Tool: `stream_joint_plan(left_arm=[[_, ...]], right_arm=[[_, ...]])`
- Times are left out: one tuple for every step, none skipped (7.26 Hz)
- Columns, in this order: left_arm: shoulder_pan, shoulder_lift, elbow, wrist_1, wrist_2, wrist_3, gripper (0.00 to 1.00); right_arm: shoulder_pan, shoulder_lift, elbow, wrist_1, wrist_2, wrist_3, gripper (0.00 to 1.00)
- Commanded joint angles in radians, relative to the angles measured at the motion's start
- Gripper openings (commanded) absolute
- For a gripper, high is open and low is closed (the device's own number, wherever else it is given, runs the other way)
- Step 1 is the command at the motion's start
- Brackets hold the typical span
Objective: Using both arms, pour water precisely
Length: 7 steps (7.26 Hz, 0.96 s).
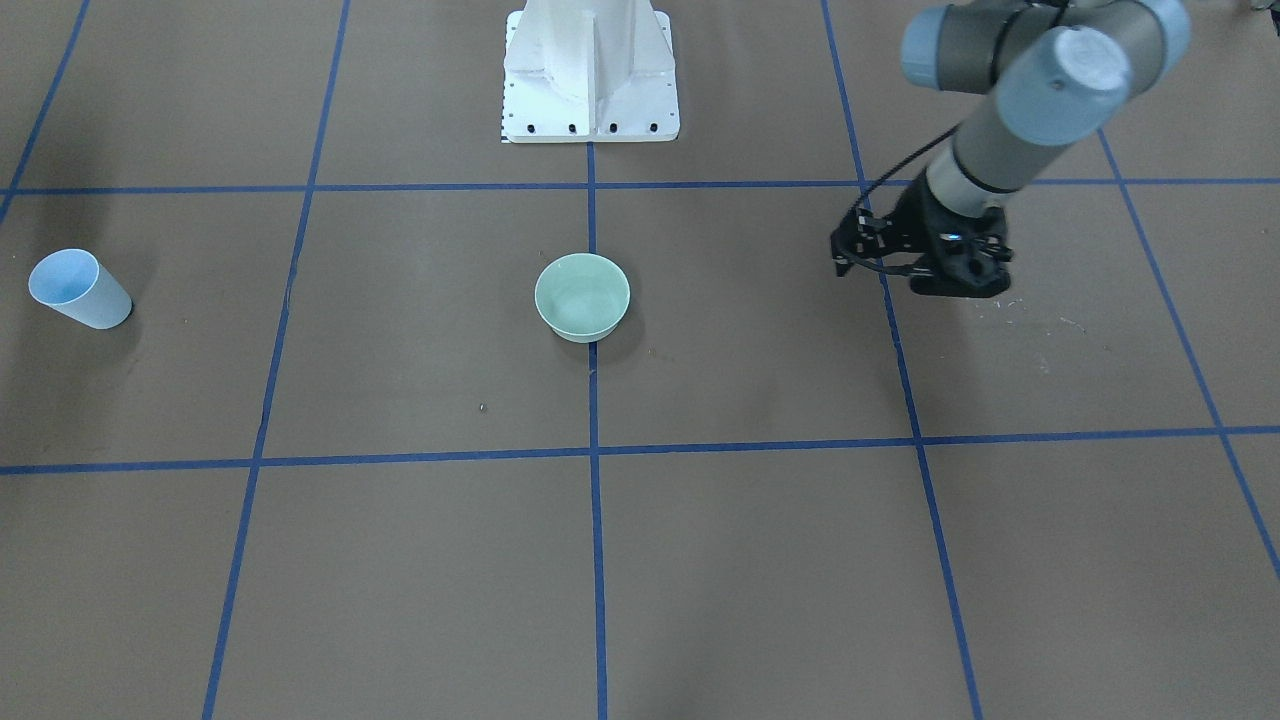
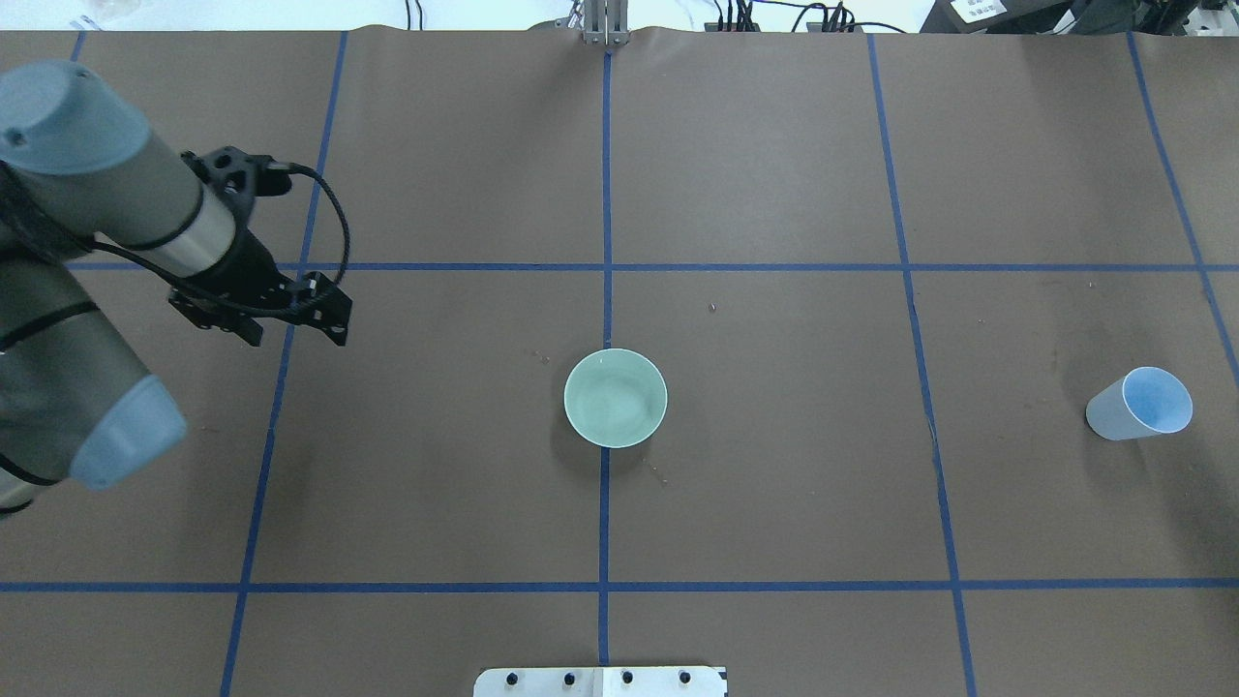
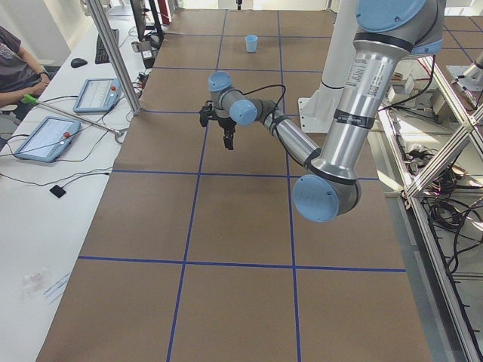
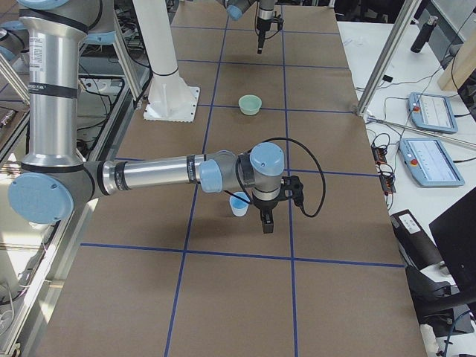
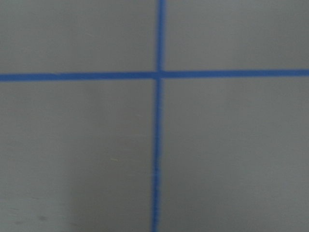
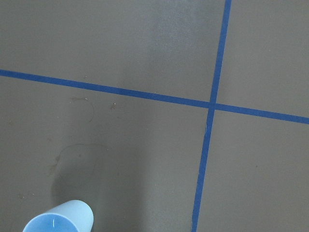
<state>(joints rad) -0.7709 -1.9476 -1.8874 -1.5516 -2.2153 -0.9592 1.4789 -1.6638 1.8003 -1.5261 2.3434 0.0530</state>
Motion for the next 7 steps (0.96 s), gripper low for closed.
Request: stream_joint_plan(left_arm=[[0.14, -0.193, 0.115, -0.001, 0.035, -0.192, 1.0], [0.178, -0.261, 0.179, -0.002, 0.039, -0.209, 1.0], [0.205, -0.324, 0.239, -0.002, 0.061, -0.219, 1.0], [0.235, -0.339, 0.267, -0.005, 0.093, -0.223, 0.99], [0.246, -0.34, 0.278, -0.008, 0.1, -0.223, 0.95], [0.257, -0.343, 0.298, -0.028, 0.1, -0.233, 0.91], [0.265, -0.347, 0.335, -0.091, 0.1, -0.284, 0.88]], right_arm=[[0.0, -0.025, 0.002, 0.0, 0.002, 0.004, 0.99], [0.0, -0.03, 0.002, 0.0, 0.001, 0.005, 0.99], [0.0, -0.03, 0.002, 0.0, 0.002, 0.005, 0.99], [0.0, -0.03, 0.002, 0.0, 0.002, 0.007, 0.99], [0.0, -0.03, 0.002, 0.0, 0.007, 0.008, 0.99], [0.0, -0.03, 0.002, 0.0, 0.008, 0.01, 0.99], [0.0, -0.031, 0.004, 0.0, 0.008, 0.01, 0.99]])
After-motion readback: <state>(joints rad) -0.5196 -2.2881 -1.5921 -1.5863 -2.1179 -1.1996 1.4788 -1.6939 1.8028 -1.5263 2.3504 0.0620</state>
